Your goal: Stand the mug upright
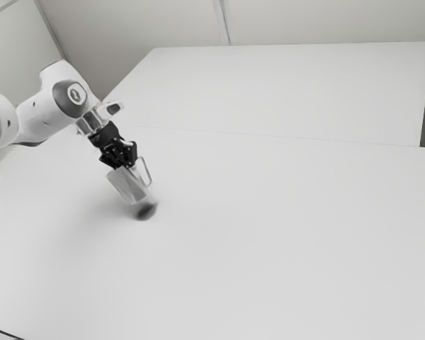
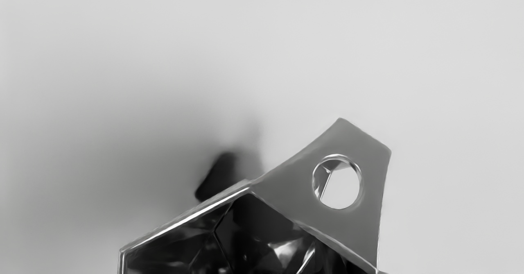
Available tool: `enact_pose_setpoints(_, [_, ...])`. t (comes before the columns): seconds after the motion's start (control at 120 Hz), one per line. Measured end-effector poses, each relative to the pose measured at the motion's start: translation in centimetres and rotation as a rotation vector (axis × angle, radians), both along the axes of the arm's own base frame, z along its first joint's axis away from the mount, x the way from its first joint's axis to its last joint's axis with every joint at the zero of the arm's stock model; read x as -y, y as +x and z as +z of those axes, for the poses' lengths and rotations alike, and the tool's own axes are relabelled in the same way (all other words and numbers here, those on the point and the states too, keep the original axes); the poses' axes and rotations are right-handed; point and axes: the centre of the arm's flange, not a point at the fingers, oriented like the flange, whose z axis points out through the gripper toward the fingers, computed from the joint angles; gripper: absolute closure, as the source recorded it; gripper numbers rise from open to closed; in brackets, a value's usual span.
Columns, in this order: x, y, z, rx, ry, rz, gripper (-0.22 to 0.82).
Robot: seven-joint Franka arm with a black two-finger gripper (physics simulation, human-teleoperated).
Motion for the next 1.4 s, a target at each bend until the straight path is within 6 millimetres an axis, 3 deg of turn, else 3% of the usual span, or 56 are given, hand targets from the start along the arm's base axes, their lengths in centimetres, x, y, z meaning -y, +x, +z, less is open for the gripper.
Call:
enact_pose_setpoints(0.083, [3.2,-1.2,1.1,0.012,0.092,-0.052,0.79])
enact_pose_setpoints(0.217, [6.9,-3.4,1.0,0.027,0.188,-0.066,0.79])
enact_pose_setpoints(0.333, [9.2,-4.7,0.2,0.055,0.254,-0.056,0.79])
enact_pose_setpoints(0.433, [10.6,-4.6,-0.2,0.1,0.31,-0.053,0.79])
enact_pose_setpoints(0.558, [11.5,-4.0,-1.0,0.135,0.341,-0.027,0.79])
enact_pose_setpoints(0.942, [11.3,-3.4,-5.4,0.095,0.354,0.101,0.79])
enact_pose_setpoints(0.975, [11.3,-3.3,-5.5,0.095,0.353,0.109,0.71])
enact_pose_setpoints(1.075, [11.5,-3.3,-4.5,0.107,0.351,0.13,0.48])
enact_pose_setpoints(1.175, [11.5,-3.4,-2.3,0.131,0.353,0.149,0.3])
enact_pose_setpoints(1.275, [11.4,-3.3,-0.1,0.153,0.358,0.164,0.19])
enact_pose_setpoints(1.4, [11.6,-1.6,5.2,0.196,0.359,0.182,0.1])
